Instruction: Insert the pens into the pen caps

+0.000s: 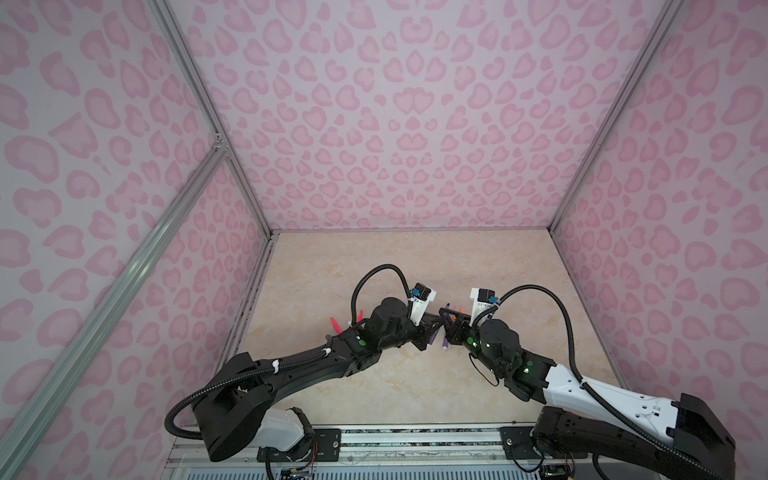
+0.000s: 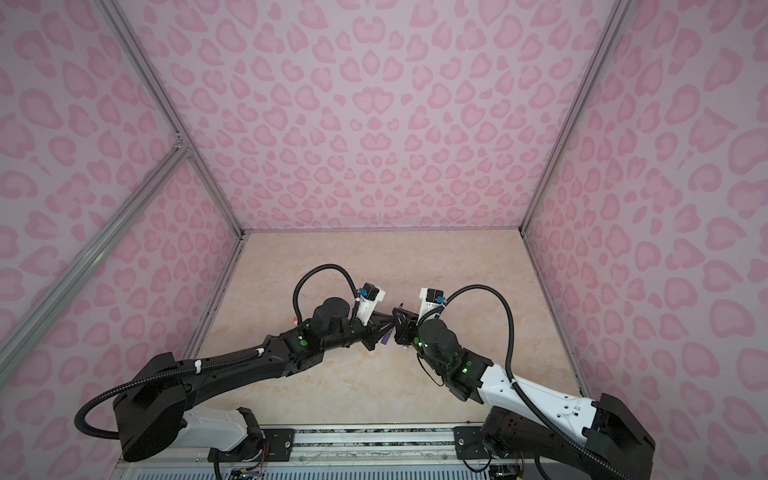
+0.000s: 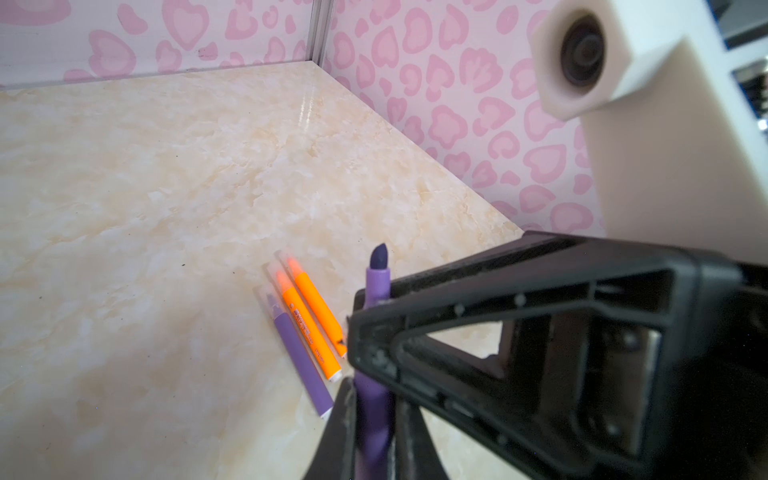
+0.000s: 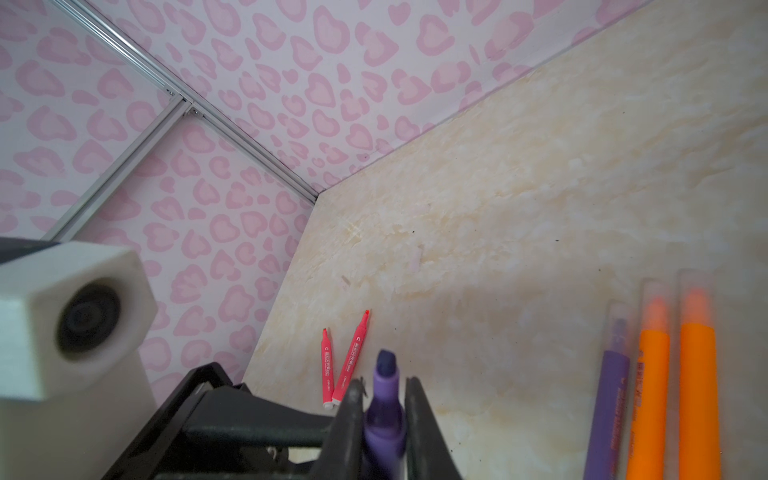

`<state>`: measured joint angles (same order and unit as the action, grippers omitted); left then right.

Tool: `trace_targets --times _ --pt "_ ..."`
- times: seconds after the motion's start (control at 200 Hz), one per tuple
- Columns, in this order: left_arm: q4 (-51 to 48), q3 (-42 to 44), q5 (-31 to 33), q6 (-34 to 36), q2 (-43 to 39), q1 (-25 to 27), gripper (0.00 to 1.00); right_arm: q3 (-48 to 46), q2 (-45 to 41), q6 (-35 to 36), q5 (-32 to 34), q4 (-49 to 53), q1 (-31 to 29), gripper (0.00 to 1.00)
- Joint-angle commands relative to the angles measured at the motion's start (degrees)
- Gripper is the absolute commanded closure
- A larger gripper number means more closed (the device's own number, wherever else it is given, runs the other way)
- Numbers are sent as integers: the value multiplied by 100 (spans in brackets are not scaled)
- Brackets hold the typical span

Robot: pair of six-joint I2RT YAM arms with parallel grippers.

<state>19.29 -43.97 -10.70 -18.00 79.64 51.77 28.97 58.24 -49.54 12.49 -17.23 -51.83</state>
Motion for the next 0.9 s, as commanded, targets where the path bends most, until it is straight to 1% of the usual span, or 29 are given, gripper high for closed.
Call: trace_targets --times 0.0,0.03,0.115,0.205,0.25,0.39,0.505,0.655,0.73,0.78,0.8,0.835,0.86,0.895 --pt "149 -35 32 5 4 -7 96 -54 -5 -73 -111 -212 -21 86" --pt "146 -35 48 5 3 -9 95 -62 -10 -69 -111 -204 -24 87" --pt "202 3 -3 -18 -16 -9 79 -71 -32 -69 -64 -206 -23 89" --pt "223 -14 -99 10 17 0 67 -71 -58 -56 -58 -202 -28 91" --pt "200 -30 -71 15 47 0 65 -84 -64 -45 -77 -211 -22 91" --pt "146 -116 -91 4 172 0 65 -75 -97 -30 -104 -202 -25 92" --pt "101 -158 -29 15 233 0 70 -69 -102 -30 -133 -207 -28 92" --pt "92 -170 -5 16 231 0 85 -65 -97 -3 -124 -186 -29 92" --pt "94 -155 7 -3 206 0 88 -50 -62 5 -124 -184 -32 92" --pt "98 -155 6 -3 197 0 93 -24 -31 21 -153 -188 -32 92" --pt "92 -155 17 -12 197 0 96 -10 -17 31 -167 -177 -29 90" --pt "71 -148 91 -34 193 0 97 14 9 32 -172 -161 -36 83" --pt "50 -143 181 -64 185 0 97 21 20 36 -156 -151 -39 75" --pt "21 -129 352 -129 162 0 97 13 30 48 -112 -149 -50 62"
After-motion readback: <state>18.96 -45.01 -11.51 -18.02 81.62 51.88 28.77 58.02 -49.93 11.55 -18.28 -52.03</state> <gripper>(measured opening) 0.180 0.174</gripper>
